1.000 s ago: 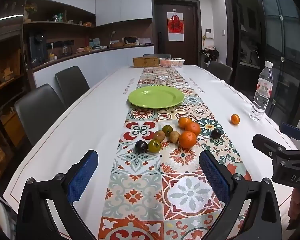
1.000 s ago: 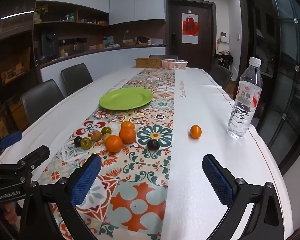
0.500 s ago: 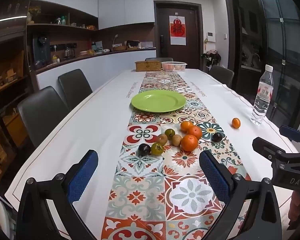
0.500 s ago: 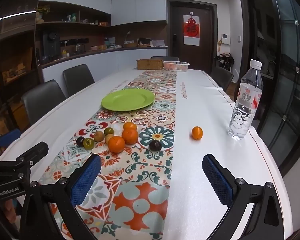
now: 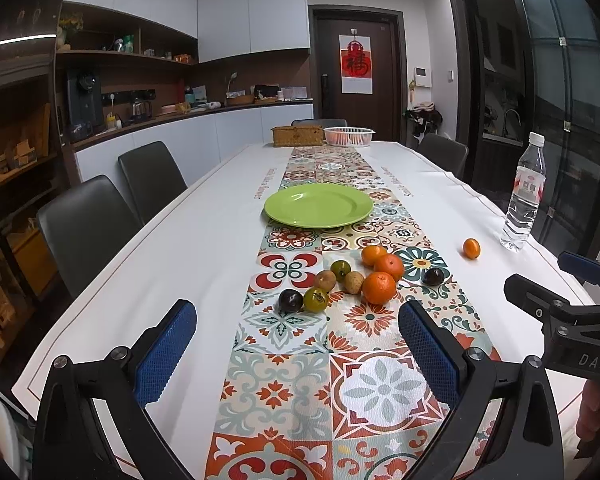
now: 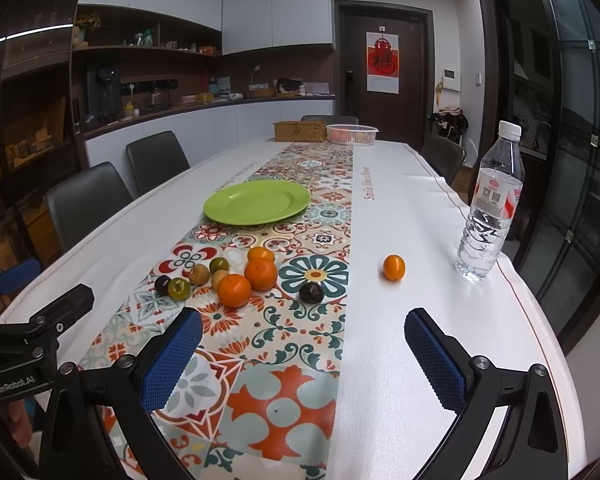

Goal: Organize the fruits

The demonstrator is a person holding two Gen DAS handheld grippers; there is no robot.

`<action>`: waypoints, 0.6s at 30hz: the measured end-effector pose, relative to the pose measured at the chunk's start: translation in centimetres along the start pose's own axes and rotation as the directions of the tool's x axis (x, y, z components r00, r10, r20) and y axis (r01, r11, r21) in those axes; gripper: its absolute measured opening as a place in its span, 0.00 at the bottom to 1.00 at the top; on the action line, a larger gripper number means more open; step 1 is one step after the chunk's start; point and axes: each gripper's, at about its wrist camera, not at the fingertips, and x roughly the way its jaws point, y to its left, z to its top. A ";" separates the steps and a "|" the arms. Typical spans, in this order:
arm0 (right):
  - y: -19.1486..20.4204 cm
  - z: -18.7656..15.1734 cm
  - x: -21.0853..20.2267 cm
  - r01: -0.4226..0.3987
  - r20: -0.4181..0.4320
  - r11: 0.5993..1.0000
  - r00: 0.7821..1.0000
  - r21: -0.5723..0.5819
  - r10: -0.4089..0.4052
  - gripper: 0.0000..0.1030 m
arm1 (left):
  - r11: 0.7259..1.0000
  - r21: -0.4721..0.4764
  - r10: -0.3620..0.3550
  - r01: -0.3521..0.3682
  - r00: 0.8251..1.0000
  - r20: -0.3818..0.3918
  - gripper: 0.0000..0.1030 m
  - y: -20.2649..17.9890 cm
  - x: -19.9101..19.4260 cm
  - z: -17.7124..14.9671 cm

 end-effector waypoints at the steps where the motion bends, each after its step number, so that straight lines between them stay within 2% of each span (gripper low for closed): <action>1: 0.0 0.1 0.0 0.000 0.000 1.000 1.000 0.000 0.000 0.99 | 1.000 0.000 0.001 -0.001 1.000 0.001 1.00 0.0 0.0 0.0; 18: 0.2 0.4 -0.5 0.000 0.006 1.000 1.000 -0.001 0.000 0.99 | 1.000 -0.002 0.001 -0.001 1.000 0.017 1.00 0.2 -0.7 0.2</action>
